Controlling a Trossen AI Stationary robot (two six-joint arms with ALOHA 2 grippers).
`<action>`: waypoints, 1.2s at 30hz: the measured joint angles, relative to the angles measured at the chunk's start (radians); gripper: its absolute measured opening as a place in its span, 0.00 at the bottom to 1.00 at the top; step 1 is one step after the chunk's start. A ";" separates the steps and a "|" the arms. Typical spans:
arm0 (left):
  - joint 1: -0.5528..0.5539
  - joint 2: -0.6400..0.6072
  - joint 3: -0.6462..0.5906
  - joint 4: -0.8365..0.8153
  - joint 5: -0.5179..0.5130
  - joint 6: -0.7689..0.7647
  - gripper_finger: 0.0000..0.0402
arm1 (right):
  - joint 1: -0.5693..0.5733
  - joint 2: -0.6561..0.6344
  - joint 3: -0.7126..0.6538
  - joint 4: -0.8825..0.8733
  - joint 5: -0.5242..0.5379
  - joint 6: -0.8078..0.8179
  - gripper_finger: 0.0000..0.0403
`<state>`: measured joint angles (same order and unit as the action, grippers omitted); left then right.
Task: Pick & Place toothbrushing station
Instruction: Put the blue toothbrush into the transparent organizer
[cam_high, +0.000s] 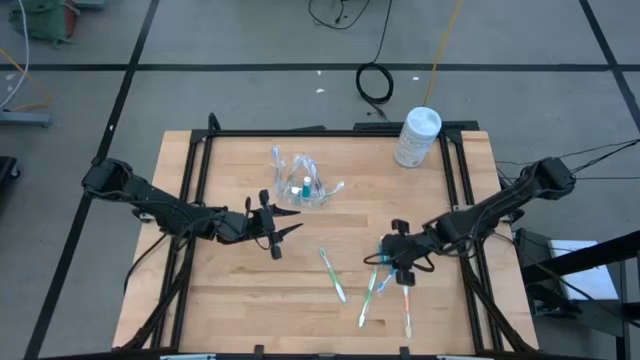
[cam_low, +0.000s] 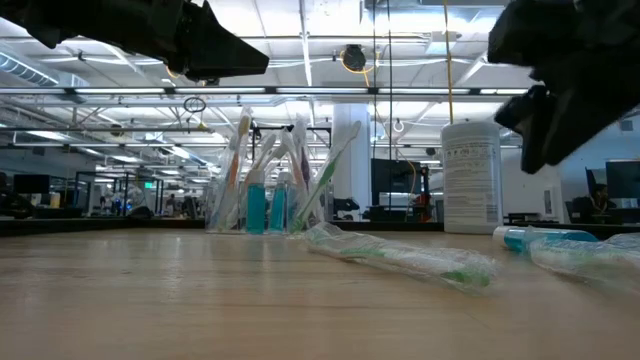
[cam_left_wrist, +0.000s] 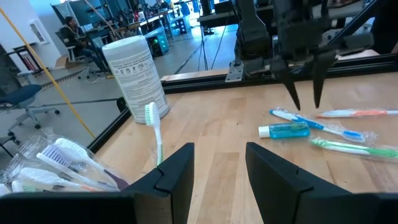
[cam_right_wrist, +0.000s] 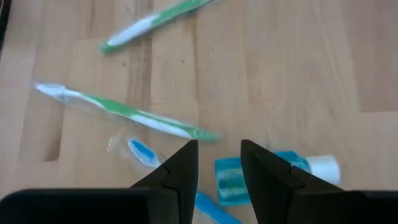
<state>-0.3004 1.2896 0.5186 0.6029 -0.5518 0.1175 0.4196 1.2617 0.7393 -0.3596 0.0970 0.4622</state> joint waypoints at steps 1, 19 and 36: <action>0.000 0.000 0.000 0.000 0.000 0.000 0.37 | 0.001 0.000 -0.020 0.011 -0.005 0.003 0.29; 0.000 0.000 0.000 0.000 0.000 -0.022 0.37 | -0.166 0.000 -0.167 0.067 0.212 0.415 0.29; 0.000 0.000 0.000 -0.001 0.000 -0.022 0.37 | -0.117 0.000 -0.167 0.081 -0.103 0.429 0.29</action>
<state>-0.3006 1.2896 0.5188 0.6022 -0.5518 0.0959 0.3022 1.2621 0.5720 -0.2788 -0.0058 0.8913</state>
